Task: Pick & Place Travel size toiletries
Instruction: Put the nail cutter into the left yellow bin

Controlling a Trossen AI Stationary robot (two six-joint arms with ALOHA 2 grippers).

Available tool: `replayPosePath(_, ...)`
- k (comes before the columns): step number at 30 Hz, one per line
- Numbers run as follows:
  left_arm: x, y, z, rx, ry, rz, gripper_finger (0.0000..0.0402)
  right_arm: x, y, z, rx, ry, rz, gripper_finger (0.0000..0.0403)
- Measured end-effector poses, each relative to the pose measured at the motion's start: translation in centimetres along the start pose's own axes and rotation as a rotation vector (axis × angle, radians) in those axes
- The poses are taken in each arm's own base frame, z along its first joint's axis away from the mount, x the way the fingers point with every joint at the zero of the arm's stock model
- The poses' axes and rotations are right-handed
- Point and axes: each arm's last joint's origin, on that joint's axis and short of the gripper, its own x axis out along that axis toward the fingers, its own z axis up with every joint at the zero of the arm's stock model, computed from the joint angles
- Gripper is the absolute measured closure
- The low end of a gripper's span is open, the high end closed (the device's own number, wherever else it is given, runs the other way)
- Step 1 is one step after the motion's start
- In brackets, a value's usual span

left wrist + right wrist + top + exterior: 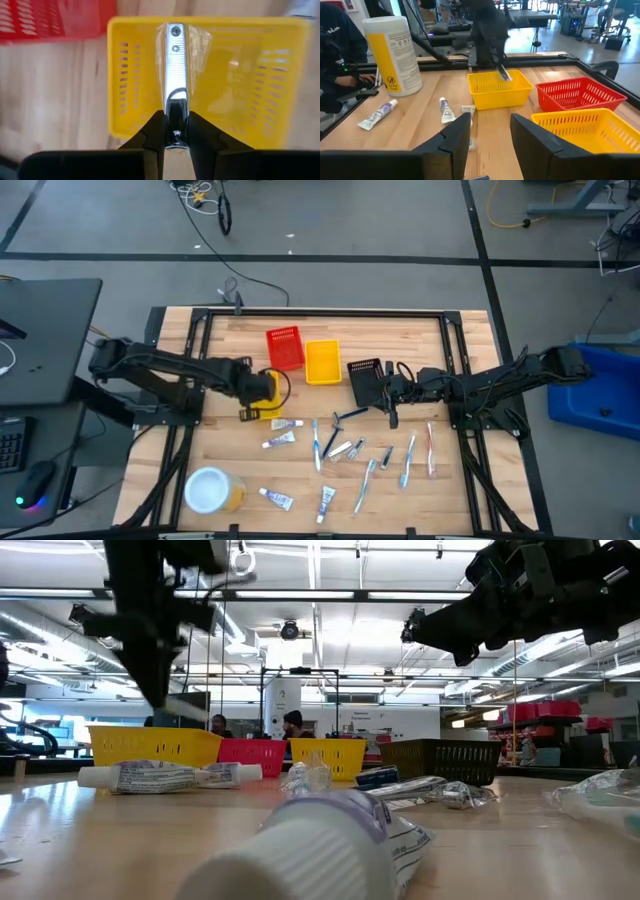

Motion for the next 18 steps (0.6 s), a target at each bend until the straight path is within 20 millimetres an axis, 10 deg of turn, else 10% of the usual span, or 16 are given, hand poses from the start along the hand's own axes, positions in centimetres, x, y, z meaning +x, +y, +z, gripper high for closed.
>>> replayPosePath(8, 4.3, 1.1, -1.8, -0.067, 0.007, -0.059, 0.0330, 0.0, -0.1, 0.0, -0.002, -0.003, -0.028, 0.0265)
replayPosePath(18, 4.6, 1.5, -1.9, -0.024, 0.003, -0.022, 0.0266, 0.0, -0.2, 0.0, -0.002, -0.001, -0.053, 0.0243)
